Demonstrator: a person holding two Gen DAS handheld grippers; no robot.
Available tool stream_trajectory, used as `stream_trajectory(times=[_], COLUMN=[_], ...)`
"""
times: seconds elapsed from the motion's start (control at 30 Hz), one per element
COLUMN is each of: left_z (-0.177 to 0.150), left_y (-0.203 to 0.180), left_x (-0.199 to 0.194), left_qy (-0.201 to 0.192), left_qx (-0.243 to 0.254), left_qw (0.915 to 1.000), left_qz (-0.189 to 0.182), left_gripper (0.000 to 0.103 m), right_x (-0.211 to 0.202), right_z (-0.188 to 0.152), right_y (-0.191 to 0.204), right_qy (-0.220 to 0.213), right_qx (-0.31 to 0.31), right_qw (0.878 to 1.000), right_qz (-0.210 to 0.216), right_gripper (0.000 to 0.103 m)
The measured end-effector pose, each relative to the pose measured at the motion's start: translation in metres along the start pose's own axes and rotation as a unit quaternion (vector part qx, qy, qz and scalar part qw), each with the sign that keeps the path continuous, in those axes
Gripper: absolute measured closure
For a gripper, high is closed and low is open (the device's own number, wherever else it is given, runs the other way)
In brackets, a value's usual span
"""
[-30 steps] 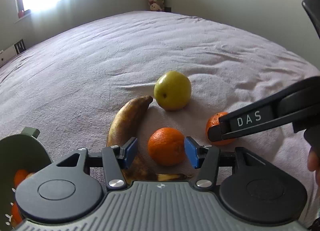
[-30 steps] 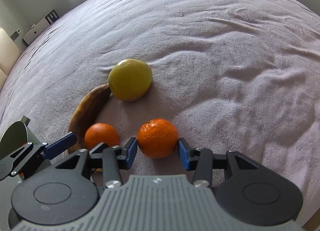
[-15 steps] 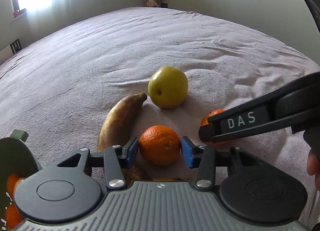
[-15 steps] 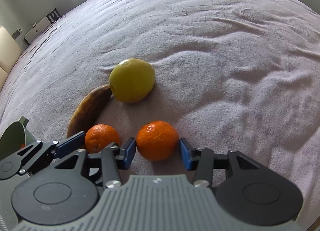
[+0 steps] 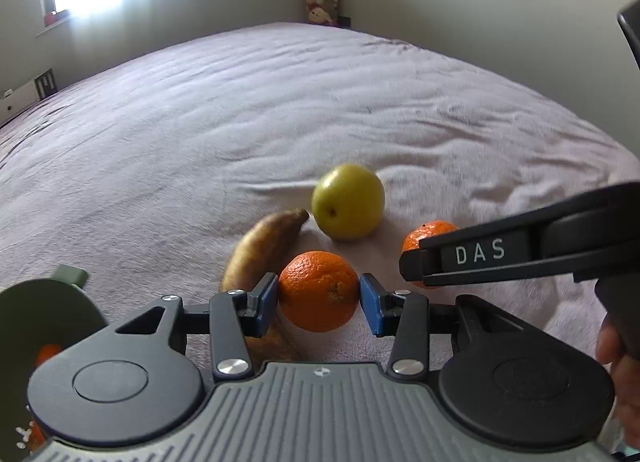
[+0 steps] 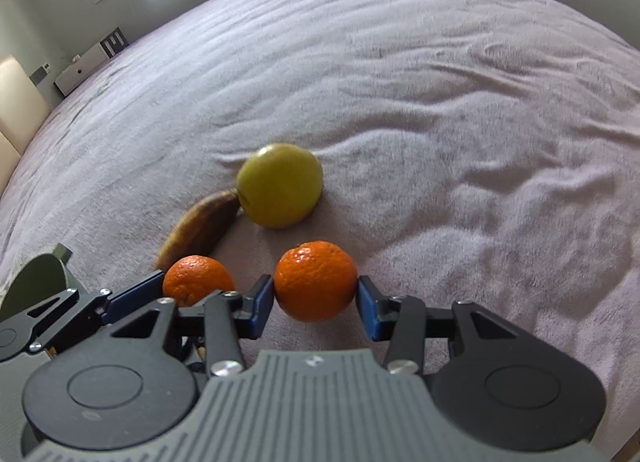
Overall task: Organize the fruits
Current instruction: 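Carry the tangerine in the left tool over the colander while the right tool carries its tangerine there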
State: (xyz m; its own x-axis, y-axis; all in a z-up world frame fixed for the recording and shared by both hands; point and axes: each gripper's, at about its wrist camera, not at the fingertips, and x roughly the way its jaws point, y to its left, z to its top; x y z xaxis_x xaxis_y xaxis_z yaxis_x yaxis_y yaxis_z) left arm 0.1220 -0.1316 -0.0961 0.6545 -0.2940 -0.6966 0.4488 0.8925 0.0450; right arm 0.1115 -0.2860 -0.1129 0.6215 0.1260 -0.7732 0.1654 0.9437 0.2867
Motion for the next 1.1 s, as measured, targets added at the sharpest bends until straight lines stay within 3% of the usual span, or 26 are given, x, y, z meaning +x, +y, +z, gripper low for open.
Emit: stream_trajectory(times=[0.57,1.1], left_z=[0.020,0.002], left_y=[0.041,0.104], left_x=[-0.081,-0.137], left_qy=[-0.037,-0.049], left_qx=[-0.071,-0.155], left_qw=[0.9962,0.9850], left_qz=[0.034,0.058], left_gripper=[0.053,0.053], right_x=[-0.068,-0.089], right_z=[0.005,-0.019], right_y=[0.045,0.123], right_qy=[-0.068,-0.064], right_qx=[-0.039,-0.135], right_qw=[0.996,0.983], right_qz=[0.053,0.110], right_gripper=[0.061,0.061])
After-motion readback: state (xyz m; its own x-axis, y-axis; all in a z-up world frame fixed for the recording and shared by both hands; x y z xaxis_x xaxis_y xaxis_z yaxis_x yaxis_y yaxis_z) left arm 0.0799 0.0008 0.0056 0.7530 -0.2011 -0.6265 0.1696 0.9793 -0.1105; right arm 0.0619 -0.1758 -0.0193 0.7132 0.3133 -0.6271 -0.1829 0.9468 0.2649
